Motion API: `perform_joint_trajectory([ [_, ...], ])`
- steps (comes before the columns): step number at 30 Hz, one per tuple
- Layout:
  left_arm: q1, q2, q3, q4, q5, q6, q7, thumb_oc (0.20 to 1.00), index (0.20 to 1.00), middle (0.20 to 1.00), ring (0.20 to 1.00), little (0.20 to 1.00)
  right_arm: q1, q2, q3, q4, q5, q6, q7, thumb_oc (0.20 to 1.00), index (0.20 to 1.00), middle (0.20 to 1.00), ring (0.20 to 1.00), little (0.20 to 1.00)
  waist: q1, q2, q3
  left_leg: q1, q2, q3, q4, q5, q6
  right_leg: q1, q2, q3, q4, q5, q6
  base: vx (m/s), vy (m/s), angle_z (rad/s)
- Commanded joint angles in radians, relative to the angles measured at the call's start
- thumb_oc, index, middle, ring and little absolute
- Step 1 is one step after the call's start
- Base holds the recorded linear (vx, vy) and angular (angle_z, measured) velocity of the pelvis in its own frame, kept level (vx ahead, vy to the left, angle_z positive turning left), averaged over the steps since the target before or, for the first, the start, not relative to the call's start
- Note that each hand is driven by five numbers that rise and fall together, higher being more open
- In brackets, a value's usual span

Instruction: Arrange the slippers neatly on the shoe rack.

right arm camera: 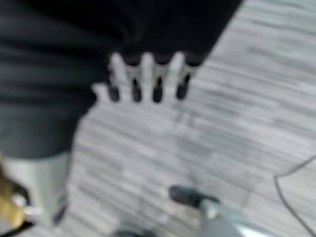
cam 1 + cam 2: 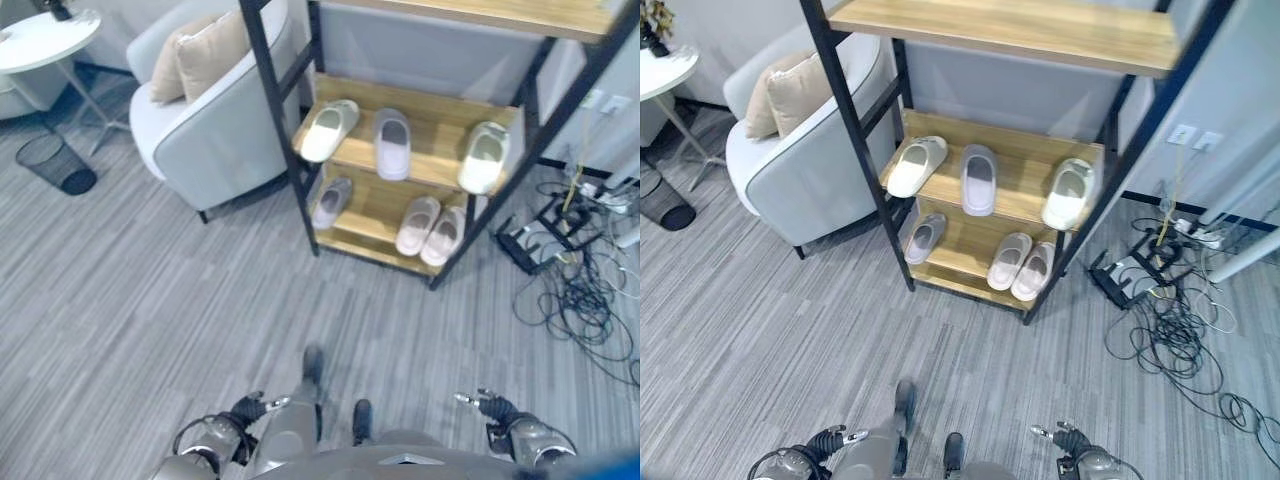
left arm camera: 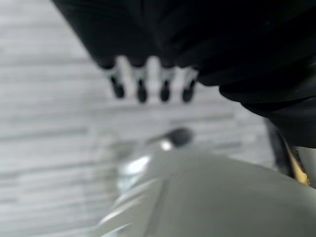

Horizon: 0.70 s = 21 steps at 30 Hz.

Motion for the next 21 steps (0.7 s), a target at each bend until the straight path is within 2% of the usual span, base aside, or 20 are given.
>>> perform_joint_trajectory([
  [1,0.072,0.001,-0.009,0.019,0.032,0.013,0.009,1.0,1.0,1.0,1.0,1.0,0.068,-0.014,0.0,-0.06,-0.045,-0.02,-0.014,1.0,1.0,1.0,1.0,1.0,0.012,-0.001,-0.034,-0.004,0.001,0.005,0.141,0.001,0.029,-0.057,-0.084,-0.014,0.117,-0.112,0.089,0.31,0.175,-0.58],
  [2,0.076,-0.002,-0.008,0.03,0.046,0.017,0.01,1.0,1.0,1.0,1.0,1.0,0.075,0.001,0.0,-0.055,-0.055,-0.019,-0.012,1.0,1.0,1.0,1.0,1.0,0.01,-0.007,-0.057,0.028,-0.013,-0.002,0.14,-0.009,0.038,-0.044,-0.095,-0.006,0.13,-0.116,0.098,0.28,0.176,-0.61],
  [8,0.065,0.006,-0.005,0.021,0.043,0.018,0.01,1.0,1.0,1.0,1.0,1.0,0.091,0.039,0.012,-0.052,-0.071,-0.009,-0.002,1.0,1.0,1.0,1.0,1.0,0.009,-0.031,-0.095,0.069,-0.042,0.025,0.163,-0.065,0.068,-0.031,-0.131,0.006,0.153,-0.113,0.129,0.21,0.174,-0.12],
  [9,0.055,0.013,0.001,0.007,0.026,0.018,0.01,1.0,1.0,1.0,1.0,1.0,0.095,0.045,0.006,-0.048,-0.069,-0.005,0.006,1.0,1.0,1.0,1.0,1.0,0.007,-0.034,-0.102,0.087,-0.053,0.033,0.165,-0.088,0.084,-0.045,-0.142,0.007,0.203,-0.105,0.148,0.09,0.109,0.0],
  [10,0.055,0.013,0.001,0.007,0.026,0.018,0.01,1.0,1.0,1.0,1.0,1.0,0.095,0.046,0.006,-0.048,-0.069,-0.005,0.006,1.0,1.0,1.0,1.0,1.0,0.008,-0.035,-0.102,0.086,-0.053,0.034,0.165,-0.088,0.084,-0.046,-0.142,0.008,0.204,-0.106,0.148,0.16,0.222,-0.01],
  [11,0.047,0.017,-0.002,-0.003,0.021,0.016,0.009,1.0,1.0,1.0,1.0,1.0,0.093,0.05,0.003,-0.049,-0.069,-0.001,0.014,1.0,1.0,1.0,1.0,1.0,0.003,-0.029,-0.103,0.108,-0.06,0.04,0.163,-0.105,0.099,-0.077,-0.152,0.008,0.297,-0.09,0.169,0.07,0.115,0.02],
  [12,0.047,0.018,-0.002,-0.003,0.021,0.016,0.009,1.0,1.0,1.0,1.0,1.0,0.093,0.05,0.003,-0.049,-0.069,-0.001,0.014,1.0,1.0,1.0,1.0,1.0,0.003,-0.03,-0.103,0.108,-0.06,0.04,0.163,-0.105,0.099,-0.079,-0.152,0.009,0.298,-0.09,0.169,0.1,0.179,-0.06],
  [13,0.044,0.019,-0.001,-0.011,0.015,0.016,0.009,1.0,1.0,1.0,1.0,1.0,0.091,0.052,0.0,-0.051,-0.066,0.002,0.017,1.0,1.0,1.0,1.0,1.0,-0.004,-0.024,-0.097,0.127,-0.066,0.042,0.162,-0.115,0.111,-0.119,-0.162,0.012,0.37,-0.049,0.185,0.08,0.167,-0.06],
  [14,0.04,0.019,-0.001,-0.019,0.004,0.014,0.013,1.0,1.0,1.0,1.0,1.0,0.09,0.048,-0.005,-0.053,-0.061,0.001,0.018,1.0,1.0,1.0,1.0,1.0,-0.017,-0.008,-0.083,0.152,-0.072,0.047,0.16,-0.125,0.126,-0.169,-0.18,0.002,0.476,0.026,0.205,0.12,0.206,-0.14],
  [17,0.035,0.023,-0.007,-0.014,0.003,0.017,0.014,1.0,1.0,1.0,1.0,1.0,0.087,0.049,-0.004,-0.062,-0.055,-0.001,0.018,1.0,1.0,1.0,1.0,1.0,-0.036,0.019,-0.06,0.203,-0.062,0.045,0.136,-0.135,0.133,-0.255,-0.204,-0.045,0.54,0.047,0.189,0.13,0.098,-0.06],
  [19,0.034,0.023,-0.008,-0.012,0.005,0.016,0.012,1.0,1.0,1.0,1.0,1.0,0.087,0.049,-0.003,-0.062,-0.056,0.0,0.019,1.0,1.0,1.0,1.0,1.0,-0.045,0.024,-0.053,0.216,-0.063,0.039,0.133,-0.14,0.133,-0.268,-0.202,-0.045,0.522,0.03,0.182,0.09,0.005,0.01],
  [21,0.04,0.022,-0.014,-0.004,0.02,0.013,0.007,1.0,1.0,1.0,1.0,1.0,0.095,0.047,-0.004,-0.063,-0.054,0.0,0.018,1.0,1.0,1.0,1.0,1.0,-0.062,0.028,-0.041,0.235,-0.065,0.033,0.131,-0.153,0.129,-0.285,-0.192,-0.03,0.453,0.007,0.175,0.16,-0.067,0.15],
])
